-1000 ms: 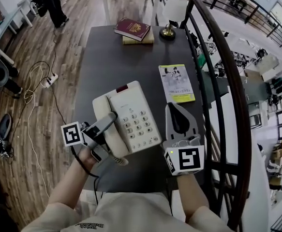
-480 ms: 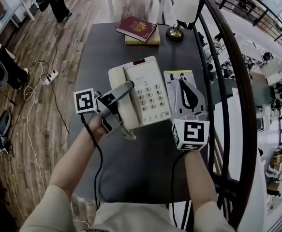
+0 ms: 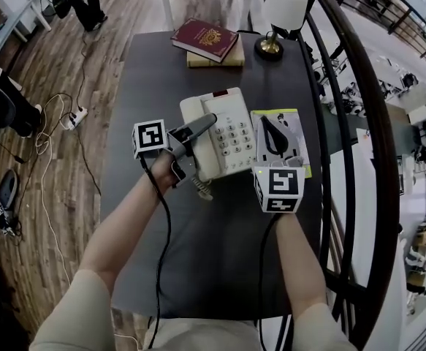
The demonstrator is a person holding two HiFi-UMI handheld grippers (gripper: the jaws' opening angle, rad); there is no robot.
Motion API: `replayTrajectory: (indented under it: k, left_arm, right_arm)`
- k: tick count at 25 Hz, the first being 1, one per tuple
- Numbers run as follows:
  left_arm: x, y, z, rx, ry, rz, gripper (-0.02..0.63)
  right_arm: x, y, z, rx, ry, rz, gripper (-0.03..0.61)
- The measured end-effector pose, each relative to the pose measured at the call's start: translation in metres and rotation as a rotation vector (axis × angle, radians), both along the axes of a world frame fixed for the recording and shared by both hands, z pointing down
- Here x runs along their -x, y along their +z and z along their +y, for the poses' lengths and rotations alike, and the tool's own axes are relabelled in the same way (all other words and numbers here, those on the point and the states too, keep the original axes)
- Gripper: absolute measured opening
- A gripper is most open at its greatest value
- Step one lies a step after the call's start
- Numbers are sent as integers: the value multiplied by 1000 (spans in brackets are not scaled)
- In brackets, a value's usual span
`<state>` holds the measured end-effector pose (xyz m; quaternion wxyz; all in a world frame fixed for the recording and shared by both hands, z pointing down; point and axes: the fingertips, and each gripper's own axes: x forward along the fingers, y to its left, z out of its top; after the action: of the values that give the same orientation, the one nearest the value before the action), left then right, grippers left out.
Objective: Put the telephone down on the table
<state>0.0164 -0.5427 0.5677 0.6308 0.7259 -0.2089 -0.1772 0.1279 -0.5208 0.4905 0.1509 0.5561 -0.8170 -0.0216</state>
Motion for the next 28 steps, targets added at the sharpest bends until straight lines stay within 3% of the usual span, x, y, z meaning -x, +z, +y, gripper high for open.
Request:
replayTrajectory:
  k: [6, 11, 18, 22, 28]
  left_arm:
    - [-9, 61, -31, 60, 5, -82, 460]
    - [-12, 102, -47, 169, -38, -134, 460]
    - [-19, 119, -52, 169, -26, -193, 460]
    - [-27, 127, -54, 126, 26, -313, 460]
    - [-26, 137, -53, 183, 18, -391, 460]
  right_arm:
    - [-3, 45, -8, 72, -9, 13, 2]
    - [-2, 70, 5, 132, -12, -19, 2]
    - [-4, 101, 31, 181, -2, -79, 2]
    - [-14, 109, 33, 200, 4, -80, 2]
    - [-26, 107, 37, 204, 28, -104, 2]
